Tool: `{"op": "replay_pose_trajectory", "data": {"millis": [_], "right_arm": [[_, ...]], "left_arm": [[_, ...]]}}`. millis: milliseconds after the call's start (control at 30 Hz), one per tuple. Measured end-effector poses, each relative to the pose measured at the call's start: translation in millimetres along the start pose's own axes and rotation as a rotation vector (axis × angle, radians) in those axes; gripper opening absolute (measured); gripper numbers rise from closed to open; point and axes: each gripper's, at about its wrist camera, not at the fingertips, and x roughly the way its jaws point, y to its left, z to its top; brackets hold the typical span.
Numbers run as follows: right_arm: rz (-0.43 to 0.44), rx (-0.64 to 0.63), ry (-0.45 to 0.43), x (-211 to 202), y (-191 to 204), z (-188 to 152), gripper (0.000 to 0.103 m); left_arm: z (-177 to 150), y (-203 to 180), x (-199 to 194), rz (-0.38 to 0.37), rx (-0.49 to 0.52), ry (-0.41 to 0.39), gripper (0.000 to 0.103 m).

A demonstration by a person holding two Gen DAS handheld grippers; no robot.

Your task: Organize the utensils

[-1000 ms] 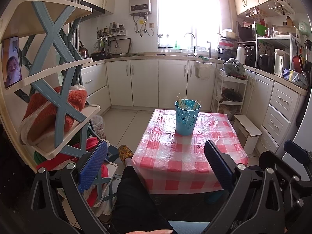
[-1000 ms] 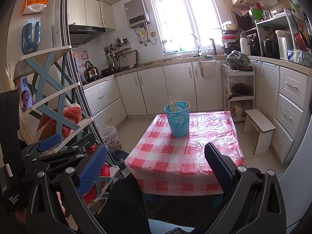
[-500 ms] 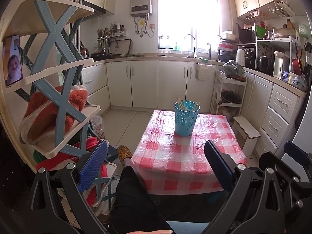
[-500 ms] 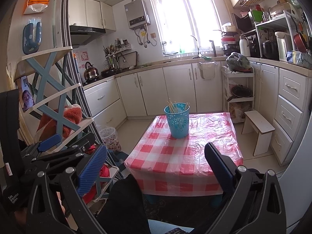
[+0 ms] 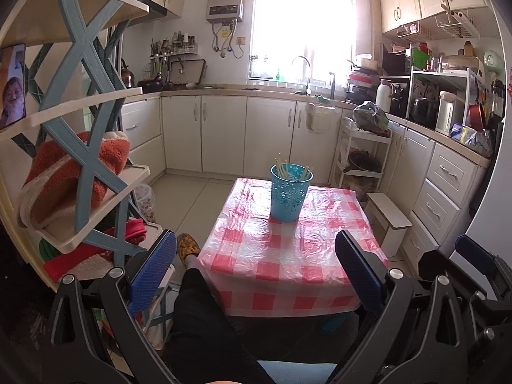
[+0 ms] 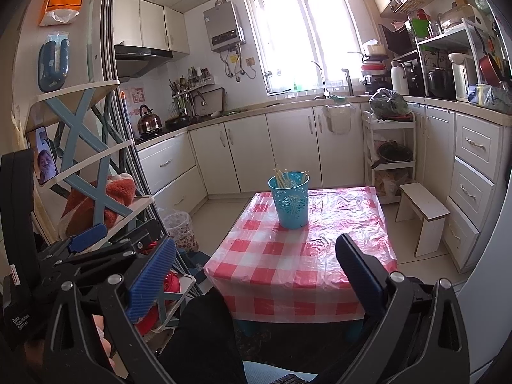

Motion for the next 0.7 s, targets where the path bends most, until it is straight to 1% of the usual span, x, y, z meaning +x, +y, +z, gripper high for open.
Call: {"op": "replay_pose_trajectory", "data": {"millis": [67, 133, 233, 433, 700], "right_arm": [[-0.005, -0.002, 0.001, 1, 0, 0, 0.096], [-0.007, -0.006, 0.001, 2, 0, 0, 0.096], [-0.013, -0.013, -0.003, 2, 1, 0, 0.096], [-0.039, -0.021, -0.006, 10, -2, 1, 0.096], [-0.062, -0.006, 0.055, 42, -13, 5, 0.096]], "left_arm": [[-2, -1, 2, 0.022, 0.007, -0.007, 0.095], [-2, -2, 0, 0.054, 0.018, -0.031, 0.095], [-2, -3, 2, 0.072, 0.027, -0.04, 0.095], [0, -2, 13, 0.092, 0.028, -0.018, 0.095], [2, 0, 48, 0.096, 0.023, 0.047, 0.095]]}}
